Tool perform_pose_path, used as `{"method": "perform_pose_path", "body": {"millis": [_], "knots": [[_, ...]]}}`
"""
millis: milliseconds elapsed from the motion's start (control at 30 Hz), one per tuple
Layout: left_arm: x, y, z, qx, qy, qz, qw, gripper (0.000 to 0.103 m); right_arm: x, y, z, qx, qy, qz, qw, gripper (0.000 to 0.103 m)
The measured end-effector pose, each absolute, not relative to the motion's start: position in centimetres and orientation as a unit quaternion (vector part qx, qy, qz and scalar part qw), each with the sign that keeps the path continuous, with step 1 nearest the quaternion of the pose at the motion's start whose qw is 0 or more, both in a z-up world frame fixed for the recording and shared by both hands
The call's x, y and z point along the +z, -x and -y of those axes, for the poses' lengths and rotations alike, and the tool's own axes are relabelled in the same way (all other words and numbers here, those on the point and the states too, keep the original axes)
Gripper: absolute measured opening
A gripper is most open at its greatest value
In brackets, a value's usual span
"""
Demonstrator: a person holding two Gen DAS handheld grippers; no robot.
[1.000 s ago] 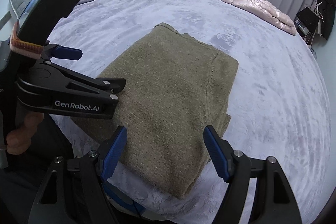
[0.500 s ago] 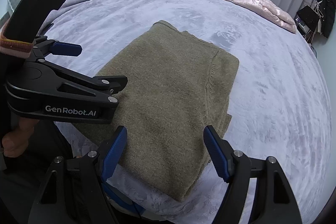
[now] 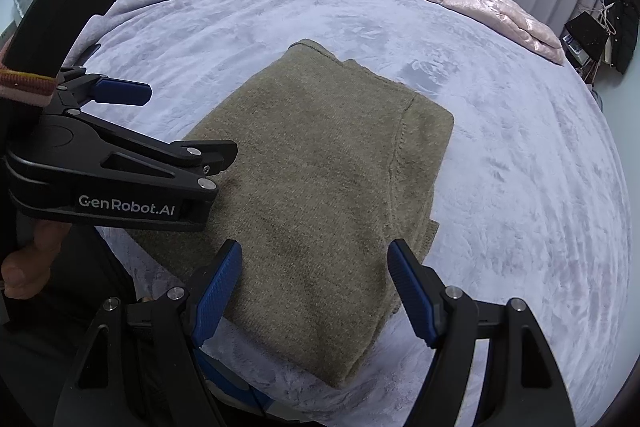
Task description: Fold small clothes
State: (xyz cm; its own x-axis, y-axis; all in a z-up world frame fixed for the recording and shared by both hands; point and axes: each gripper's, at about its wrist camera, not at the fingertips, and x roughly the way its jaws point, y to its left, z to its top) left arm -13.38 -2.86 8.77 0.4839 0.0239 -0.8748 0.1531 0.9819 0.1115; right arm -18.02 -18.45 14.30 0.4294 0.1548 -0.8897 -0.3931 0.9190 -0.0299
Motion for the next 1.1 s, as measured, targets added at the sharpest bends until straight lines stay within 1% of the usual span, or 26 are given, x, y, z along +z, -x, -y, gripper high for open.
{"method": "perform_pose_path", "body": {"millis": [333, 1100], "knots": [[9.8, 12.8, 2.6, -0.05, -0.078, -0.504, 0.859, 0.102, 15.2, 17.5, 18.6, 0.164, 0.122, -0.5, 0.842, 0.078], [10.0, 13.2, 4.6, -0.051, -0.108, -0.497, 0.86, 0.102, 15.2, 17.4, 19.7, 0.172, 0.11, -0.493, 0.846, 0.078]]}}
